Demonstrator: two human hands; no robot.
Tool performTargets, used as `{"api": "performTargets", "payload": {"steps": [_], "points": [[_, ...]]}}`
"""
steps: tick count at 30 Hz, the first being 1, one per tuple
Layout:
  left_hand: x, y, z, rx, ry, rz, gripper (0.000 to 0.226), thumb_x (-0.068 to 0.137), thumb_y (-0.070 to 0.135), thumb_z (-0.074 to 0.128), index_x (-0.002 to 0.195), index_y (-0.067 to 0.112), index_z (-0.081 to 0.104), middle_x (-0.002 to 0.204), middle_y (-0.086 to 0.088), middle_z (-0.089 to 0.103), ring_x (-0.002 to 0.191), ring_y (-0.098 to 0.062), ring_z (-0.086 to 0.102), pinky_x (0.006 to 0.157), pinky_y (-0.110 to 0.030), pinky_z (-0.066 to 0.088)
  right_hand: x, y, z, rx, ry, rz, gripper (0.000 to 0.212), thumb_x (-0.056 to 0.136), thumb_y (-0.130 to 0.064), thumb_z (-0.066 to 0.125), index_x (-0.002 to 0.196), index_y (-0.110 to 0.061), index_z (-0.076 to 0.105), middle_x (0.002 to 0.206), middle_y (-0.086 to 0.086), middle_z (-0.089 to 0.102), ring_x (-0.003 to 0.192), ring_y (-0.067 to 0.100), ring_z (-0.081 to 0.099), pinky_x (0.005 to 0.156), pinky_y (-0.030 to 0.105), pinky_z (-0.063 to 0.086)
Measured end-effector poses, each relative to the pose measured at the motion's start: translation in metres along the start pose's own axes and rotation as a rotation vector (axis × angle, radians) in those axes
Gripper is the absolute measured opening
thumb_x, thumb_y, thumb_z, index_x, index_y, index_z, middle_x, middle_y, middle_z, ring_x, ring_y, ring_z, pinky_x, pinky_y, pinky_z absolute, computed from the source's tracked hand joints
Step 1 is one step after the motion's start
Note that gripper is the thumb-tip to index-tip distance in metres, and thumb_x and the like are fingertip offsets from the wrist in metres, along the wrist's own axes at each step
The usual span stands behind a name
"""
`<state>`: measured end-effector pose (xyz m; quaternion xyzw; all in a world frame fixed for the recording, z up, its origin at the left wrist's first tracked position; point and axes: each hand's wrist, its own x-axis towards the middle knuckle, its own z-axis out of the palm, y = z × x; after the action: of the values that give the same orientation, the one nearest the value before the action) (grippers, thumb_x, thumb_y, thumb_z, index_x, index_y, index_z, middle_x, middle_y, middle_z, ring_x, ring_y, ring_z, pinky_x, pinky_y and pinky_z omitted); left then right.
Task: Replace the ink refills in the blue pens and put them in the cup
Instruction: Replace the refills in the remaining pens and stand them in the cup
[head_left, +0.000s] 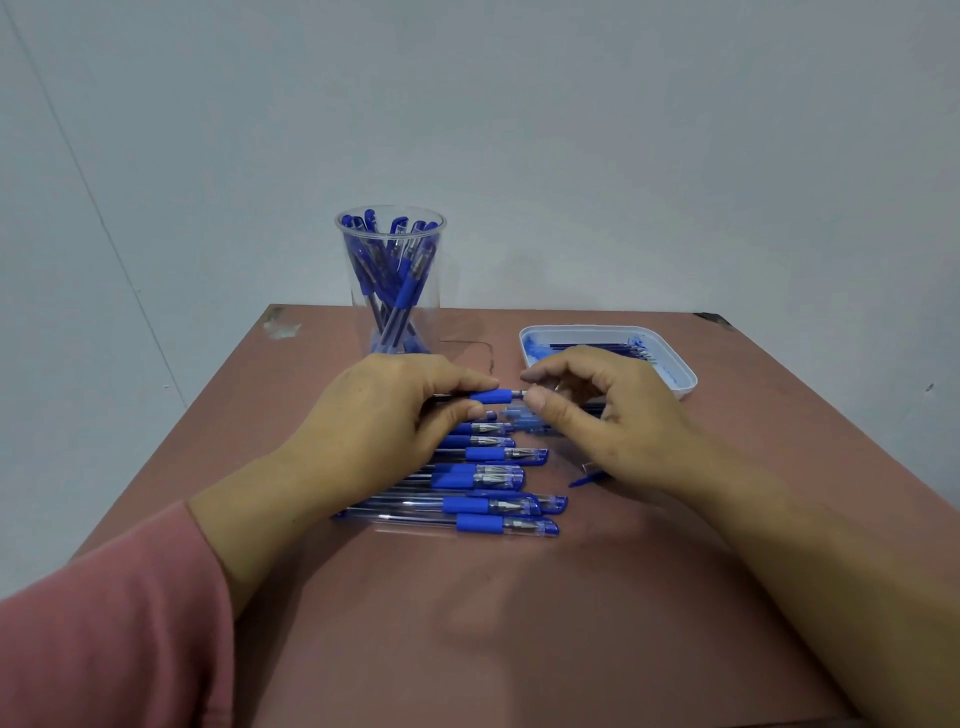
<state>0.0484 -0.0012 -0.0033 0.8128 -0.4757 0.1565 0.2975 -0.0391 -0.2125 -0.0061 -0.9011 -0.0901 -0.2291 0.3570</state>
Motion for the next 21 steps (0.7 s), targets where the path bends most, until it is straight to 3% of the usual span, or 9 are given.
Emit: {"api": "performTargets", "payload": {"steps": [3,5,7,10,13,16,18,21], "points": [[0.0000,0.0001,-0.0002,0.008,0.000,0.010,0.027,0.088,0.031,0.065,0.115,0.031,0.069,0.095,0.018,0.070,0.081,0.004,0.058,0.072,-0.018,0.050,0.0020,0.0023,0.0008,-0.072,-0.006,-0.045,0.012,0.091,-0.038,0.059,0.091,-0.030,0.069,0.082,-0.011,0.066,0.079,0.012,0.062,0.071,0.035,0.051],[-0.0002,0.0000,-0.0004,0.012,-0.001,0.012,0.027,0.088,0.030,0.065,0.115,0.031,0.069,0.095,0.017,0.070,0.081,0.003,0.059,0.072,-0.019,0.050,0.0029,0.0020,0.0005,-0.077,-0.001,-0.083,0.008,0.086,-0.030,0.069,0.094,-0.027,0.070,0.086,-0.011,0.066,0.081,0.012,0.063,0.073,0.030,0.053],[0.0000,-0.0003,-0.0003,0.009,0.002,0.007,0.027,0.088,0.031,0.065,0.115,0.031,0.069,0.096,0.017,0.070,0.082,0.002,0.060,0.073,-0.021,0.051,0.0022,0.0024,-0.0032,-0.049,0.019,-0.095,0.019,0.080,-0.036,0.075,0.097,-0.033,0.068,0.091,-0.014,0.066,0.085,0.011,0.064,0.076,0.025,0.053],[0.0002,-0.0011,0.0000,0.012,0.006,0.009,0.028,0.088,0.033,0.065,0.115,0.032,0.069,0.096,0.019,0.070,0.081,0.005,0.057,0.072,-0.017,0.049,0.0008,0.0007,-0.0061,0.003,0.035,-0.064,0.019,0.080,-0.053,0.064,0.096,-0.043,0.063,0.089,-0.019,0.065,0.086,0.009,0.063,0.074,0.018,0.050],[-0.0002,-0.0013,0.0003,0.007,-0.004,0.010,0.028,0.088,0.033,0.064,0.116,0.032,0.069,0.097,0.019,0.070,0.084,0.004,0.058,0.073,-0.016,0.049,0.0013,0.0030,-0.0040,-0.031,0.027,-0.071,0.023,0.088,-0.049,0.054,0.087,-0.031,0.068,0.081,-0.013,0.065,0.080,0.010,0.062,0.069,0.023,0.049],[-0.0002,-0.0011,-0.0002,0.008,0.000,0.016,0.028,0.088,0.031,0.065,0.115,0.032,0.069,0.097,0.019,0.070,0.083,0.004,0.058,0.073,-0.018,0.050,0.0015,0.0017,-0.0028,-0.050,0.009,-0.100,0.009,0.085,-0.038,0.069,0.092,-0.033,0.068,0.086,-0.013,0.066,0.083,0.007,0.064,0.073,0.017,0.050],[-0.0001,-0.0014,-0.0004,0.011,0.004,0.019,0.028,0.088,0.031,0.065,0.115,0.031,0.069,0.097,0.019,0.069,0.082,0.005,0.056,0.073,-0.018,0.048,0.0000,-0.0006,-0.0052,-0.013,0.009,-0.088,0.021,0.079,-0.042,0.072,0.098,-0.039,0.064,0.091,-0.015,0.065,0.086,0.004,0.063,0.075,0.013,0.048],[0.0001,-0.0016,-0.0001,0.016,-0.002,0.021,0.029,0.087,0.033,0.064,0.116,0.032,0.069,0.097,0.020,0.068,0.081,0.006,0.055,0.072,-0.016,0.047,0.0002,-0.0014,-0.0048,-0.009,0.001,-0.026,0.015,0.084,-0.048,0.065,0.098,-0.042,0.064,0.088,-0.014,0.067,0.084,0.009,0.064,0.074,0.026,0.053]]}}
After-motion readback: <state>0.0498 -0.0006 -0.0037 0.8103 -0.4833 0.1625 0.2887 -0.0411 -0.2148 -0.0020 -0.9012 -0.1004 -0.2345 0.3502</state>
